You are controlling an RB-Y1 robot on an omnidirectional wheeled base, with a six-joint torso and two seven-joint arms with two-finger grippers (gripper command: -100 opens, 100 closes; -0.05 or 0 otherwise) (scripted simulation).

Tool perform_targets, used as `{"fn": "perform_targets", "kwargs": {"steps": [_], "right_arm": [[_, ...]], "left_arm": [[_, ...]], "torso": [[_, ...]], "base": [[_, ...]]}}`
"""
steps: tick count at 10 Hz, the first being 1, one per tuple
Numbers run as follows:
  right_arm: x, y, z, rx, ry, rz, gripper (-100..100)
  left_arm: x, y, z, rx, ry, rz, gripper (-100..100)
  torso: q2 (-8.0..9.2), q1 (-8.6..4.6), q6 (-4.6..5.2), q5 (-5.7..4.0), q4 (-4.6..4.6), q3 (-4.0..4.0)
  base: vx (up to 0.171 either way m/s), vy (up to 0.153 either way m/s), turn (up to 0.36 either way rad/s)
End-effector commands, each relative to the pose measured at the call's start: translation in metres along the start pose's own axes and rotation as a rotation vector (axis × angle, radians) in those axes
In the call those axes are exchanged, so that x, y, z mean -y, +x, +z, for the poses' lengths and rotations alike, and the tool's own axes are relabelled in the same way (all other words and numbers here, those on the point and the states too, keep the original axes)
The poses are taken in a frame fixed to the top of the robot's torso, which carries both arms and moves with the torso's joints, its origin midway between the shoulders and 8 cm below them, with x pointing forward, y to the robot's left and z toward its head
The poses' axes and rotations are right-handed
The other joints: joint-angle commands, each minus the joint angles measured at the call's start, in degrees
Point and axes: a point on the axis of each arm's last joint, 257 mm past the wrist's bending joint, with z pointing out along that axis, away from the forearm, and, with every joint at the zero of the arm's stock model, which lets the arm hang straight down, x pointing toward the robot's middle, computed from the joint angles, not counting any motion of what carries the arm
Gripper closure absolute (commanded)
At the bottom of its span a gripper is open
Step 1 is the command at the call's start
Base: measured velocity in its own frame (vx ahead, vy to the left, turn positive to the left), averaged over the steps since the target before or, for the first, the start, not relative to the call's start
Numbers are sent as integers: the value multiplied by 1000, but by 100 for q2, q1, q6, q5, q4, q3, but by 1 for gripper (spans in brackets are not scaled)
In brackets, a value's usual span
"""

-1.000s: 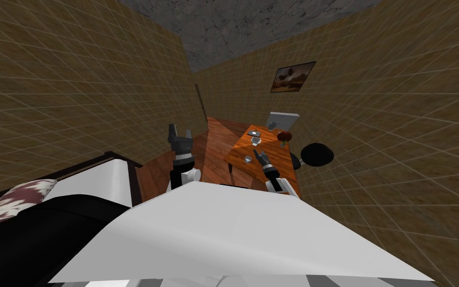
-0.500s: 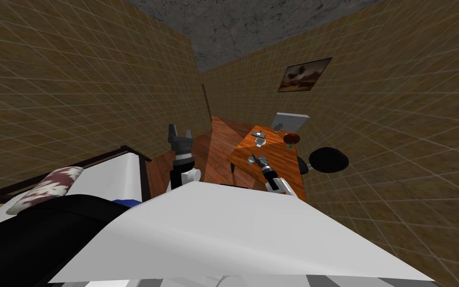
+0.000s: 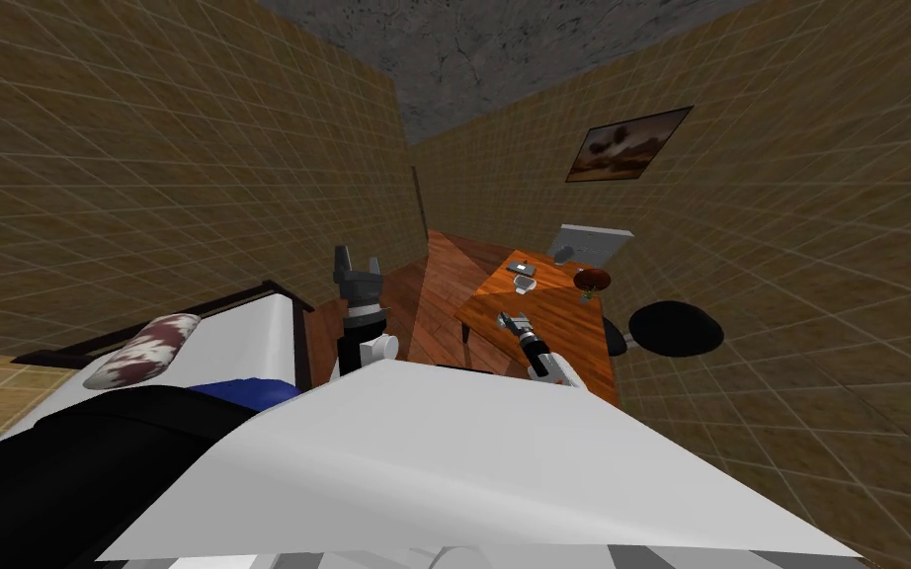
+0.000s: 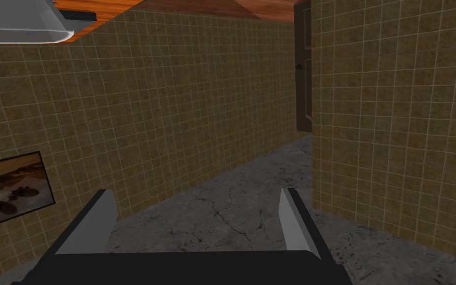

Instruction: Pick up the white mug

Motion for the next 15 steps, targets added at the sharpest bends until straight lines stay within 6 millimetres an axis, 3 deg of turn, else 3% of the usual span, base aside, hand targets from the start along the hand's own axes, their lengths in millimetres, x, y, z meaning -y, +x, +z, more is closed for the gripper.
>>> {"fn": "perform_targets", "kwargs": {"steps": [1,5,7,10,14,15], "right_arm": [[11,17,4,-44,25,-76,-100],[41,68,2,-177,85,-223,-100],[43,76,-1,-196,86,-241,-100],[69,110,-6,-299,130,-380,-100],[84,135,-14,-370,151,-451,-100],[96,148,-19,-416,167,-515,-100]], "left_arm": [[0,0,0,0,0,0,0],[0,0,0,0,0,0,0],[0,0,0,0,0,0,0],[0,0,0,0,0,0,0],[0,0,0,0,0,0,0],[0,0,0,0,0,0,0]], "torso": [[0,0,0,0,0,0],[-2,-2,0,0,0,-1],[-2,-3,0,-1,0,-1],[-3,-3,0,0,-1,-2],[-4,-6,2,-1,-1,-2],[-1,-3,3,0,0,0]], "base": [[1,6,196],[6,0,166],[5,-6,37],[9,-5,185],[10,-11,97],[5,-3,217]]}}
